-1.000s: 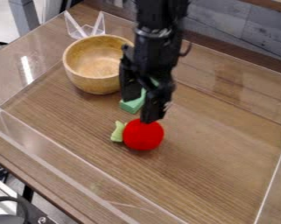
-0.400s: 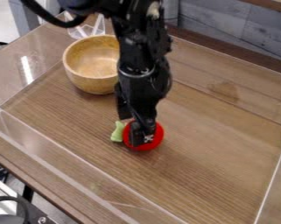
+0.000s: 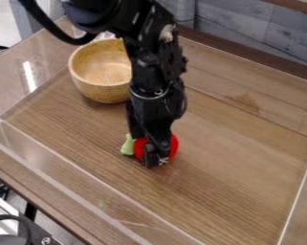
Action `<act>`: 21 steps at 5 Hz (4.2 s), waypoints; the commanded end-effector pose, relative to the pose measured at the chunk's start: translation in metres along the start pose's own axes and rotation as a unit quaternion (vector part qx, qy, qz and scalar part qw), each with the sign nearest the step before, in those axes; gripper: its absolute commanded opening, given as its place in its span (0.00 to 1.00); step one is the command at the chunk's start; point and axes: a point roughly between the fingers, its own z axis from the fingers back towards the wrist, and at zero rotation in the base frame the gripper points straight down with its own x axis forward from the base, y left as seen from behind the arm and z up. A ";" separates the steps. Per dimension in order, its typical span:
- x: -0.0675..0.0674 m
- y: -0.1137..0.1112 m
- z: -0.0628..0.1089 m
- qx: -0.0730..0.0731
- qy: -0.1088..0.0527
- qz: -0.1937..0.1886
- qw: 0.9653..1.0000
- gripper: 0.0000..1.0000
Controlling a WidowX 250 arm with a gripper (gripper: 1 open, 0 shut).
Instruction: Move the red fruit to the left
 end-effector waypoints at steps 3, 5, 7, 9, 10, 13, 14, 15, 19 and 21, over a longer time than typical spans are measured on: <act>-0.004 -0.006 -0.013 -0.001 -0.015 -0.089 0.996 1.00; -0.005 -0.012 -0.016 -0.005 -0.007 -0.097 0.995 1.00; 0.006 -0.010 -0.019 -0.011 -0.003 -0.106 0.994 1.00; 0.017 -0.014 -0.011 -0.010 -0.026 -0.081 0.996 1.00; 0.016 -0.014 -0.008 -0.007 -0.031 -0.053 0.998 0.00; 0.003 0.001 0.019 0.002 -0.054 0.019 0.998 0.00; -0.004 0.016 0.034 0.012 -0.062 0.073 0.995 0.00; -0.021 0.038 0.037 0.018 -0.057 0.140 0.988 0.00; -0.051 0.047 0.012 -0.006 -0.046 0.209 0.977 0.00; -0.049 0.036 -0.002 -0.005 -0.041 0.288 0.957 0.00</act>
